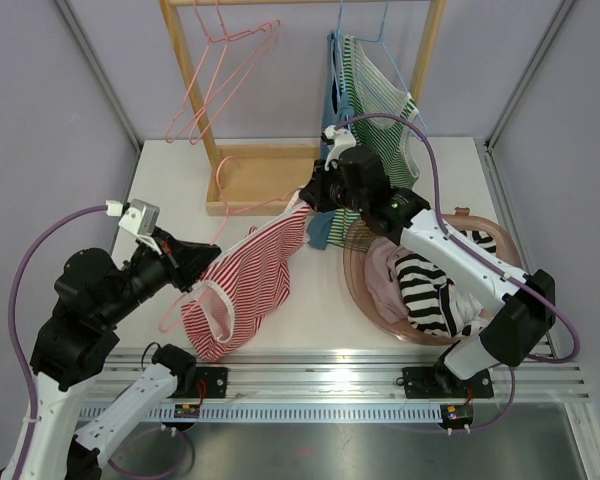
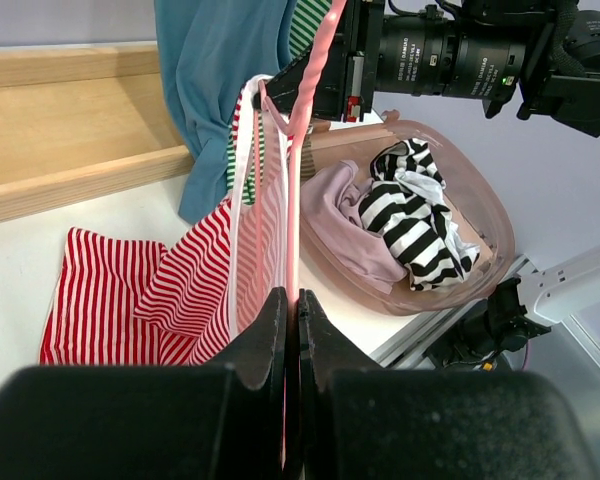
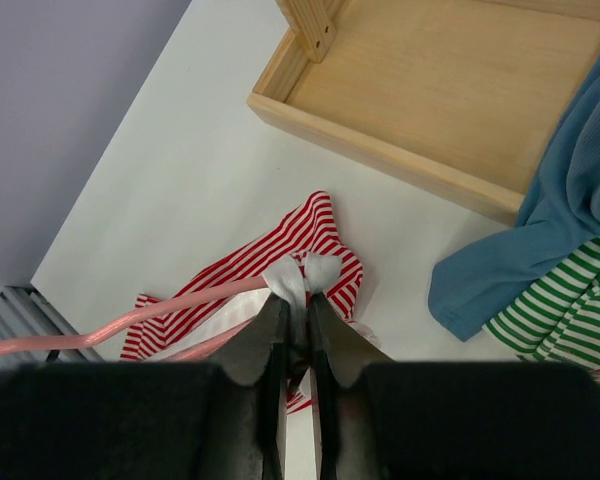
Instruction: Remove the tank top from the hanger
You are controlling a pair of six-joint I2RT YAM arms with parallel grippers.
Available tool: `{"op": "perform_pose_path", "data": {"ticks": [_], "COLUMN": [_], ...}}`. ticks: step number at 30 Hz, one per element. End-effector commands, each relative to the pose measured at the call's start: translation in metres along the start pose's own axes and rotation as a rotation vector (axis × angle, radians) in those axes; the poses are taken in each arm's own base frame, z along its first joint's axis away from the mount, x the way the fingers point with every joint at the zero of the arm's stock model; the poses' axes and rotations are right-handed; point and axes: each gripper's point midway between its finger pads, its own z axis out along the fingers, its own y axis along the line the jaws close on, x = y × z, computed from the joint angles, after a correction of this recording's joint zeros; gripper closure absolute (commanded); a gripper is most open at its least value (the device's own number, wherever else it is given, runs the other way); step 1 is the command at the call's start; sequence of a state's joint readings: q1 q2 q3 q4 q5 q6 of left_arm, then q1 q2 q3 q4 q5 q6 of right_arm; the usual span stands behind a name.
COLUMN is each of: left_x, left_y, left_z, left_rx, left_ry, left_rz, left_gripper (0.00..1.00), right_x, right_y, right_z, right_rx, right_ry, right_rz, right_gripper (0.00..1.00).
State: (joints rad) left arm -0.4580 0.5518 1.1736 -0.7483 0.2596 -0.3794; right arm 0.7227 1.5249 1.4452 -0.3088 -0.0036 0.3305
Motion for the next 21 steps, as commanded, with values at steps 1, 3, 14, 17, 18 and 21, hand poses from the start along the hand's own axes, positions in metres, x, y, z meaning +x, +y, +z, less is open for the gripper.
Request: {"op": "perform_pose_path", "data": {"ticks": [1,3,14,17,18,21], "left_x": [-0.043,-0.041,-0.031,-0.032,-0.032,-0.032], "left_y": [-0.023,-0.022,-0.021,-0.021,-0.021,-0.021], "left_z": [-0.006,-0.005,-0.001,-0.003,-0.003,-0.004], "left_rx": [0.086,0.082,0.093,0.087,0.086,0.086], "left_ry": [-0.151,-0.140,-0.110,-0.117,-0.115,-0.115], "left_rz": [0.047,0.048,0.031,0.031,0.034,0.034], "left_gripper": [1.00,1.00,1.00,1.00,1.00,1.00], "right_x": [-0.007,-0.006,-0.004,-0.001,-0.003,0.001], "right_y": [-0.042,-0.048,-0.023,-0.023,-0.021,-0.017], "right_z": [-0.007,-0.012,-0.017,-0.013,-0.013,-0.010], "right_rx": [0.090,0.078,-0.089,-0.091,-0.104,-0.131], "right_ry": [-0.015,-0.005,0.009,0.016,0.010,0.025], "right_rz": [0.055,0.068,0.092,0.106,0.106,0.120], "right_gripper": [0.91,0.82,0.59,0.62,0.66,0.73]}}
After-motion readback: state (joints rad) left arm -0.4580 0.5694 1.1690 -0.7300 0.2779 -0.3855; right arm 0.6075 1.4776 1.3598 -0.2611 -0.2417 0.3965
